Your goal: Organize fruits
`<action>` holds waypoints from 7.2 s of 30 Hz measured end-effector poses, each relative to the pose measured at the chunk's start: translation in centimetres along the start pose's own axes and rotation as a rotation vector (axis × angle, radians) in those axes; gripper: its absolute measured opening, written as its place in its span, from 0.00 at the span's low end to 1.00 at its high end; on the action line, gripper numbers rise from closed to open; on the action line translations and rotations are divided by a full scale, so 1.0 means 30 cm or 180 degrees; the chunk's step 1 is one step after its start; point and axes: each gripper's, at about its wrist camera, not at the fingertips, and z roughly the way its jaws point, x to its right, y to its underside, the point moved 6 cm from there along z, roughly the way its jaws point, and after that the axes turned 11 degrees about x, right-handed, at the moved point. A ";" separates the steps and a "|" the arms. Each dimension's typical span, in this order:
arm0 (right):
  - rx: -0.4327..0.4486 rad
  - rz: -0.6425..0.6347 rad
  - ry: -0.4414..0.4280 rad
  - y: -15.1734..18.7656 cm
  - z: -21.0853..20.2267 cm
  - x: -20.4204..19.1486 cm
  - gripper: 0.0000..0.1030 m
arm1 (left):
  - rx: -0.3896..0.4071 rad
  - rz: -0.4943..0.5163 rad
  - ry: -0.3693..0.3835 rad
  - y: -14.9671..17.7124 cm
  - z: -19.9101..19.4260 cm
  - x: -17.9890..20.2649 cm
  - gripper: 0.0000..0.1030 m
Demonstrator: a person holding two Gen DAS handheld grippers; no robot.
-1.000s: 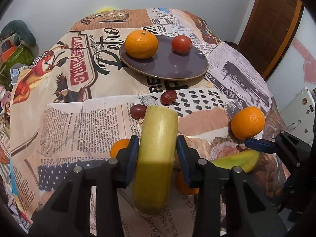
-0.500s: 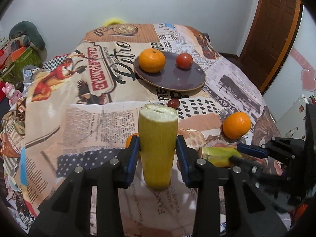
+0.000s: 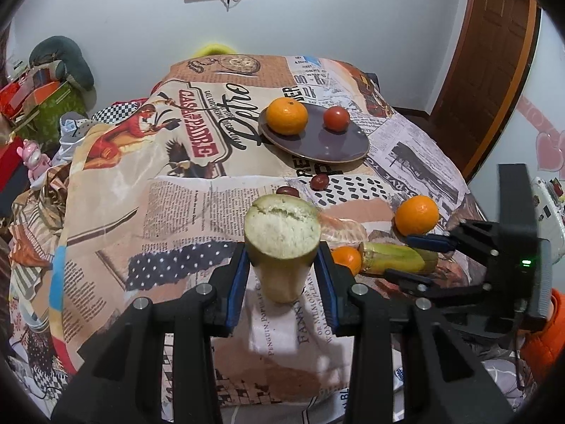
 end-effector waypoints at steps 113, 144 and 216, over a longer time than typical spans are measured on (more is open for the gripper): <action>0.0841 0.0673 0.0259 -0.434 0.164 0.494 0.31 | 0.0245 0.0100 0.0034 -0.520 0.662 0.074 0.38; 0.0711 0.0515 0.0305 -0.455 0.153 0.421 0.44 | 0.0406 0.0120 -0.0167 -0.461 0.424 -0.015 0.44; 0.0060 0.1130 0.0539 0.069 0.028 0.361 0.58 | -0.0495 -0.0015 -0.0110 0.054 0.370 -0.046 0.36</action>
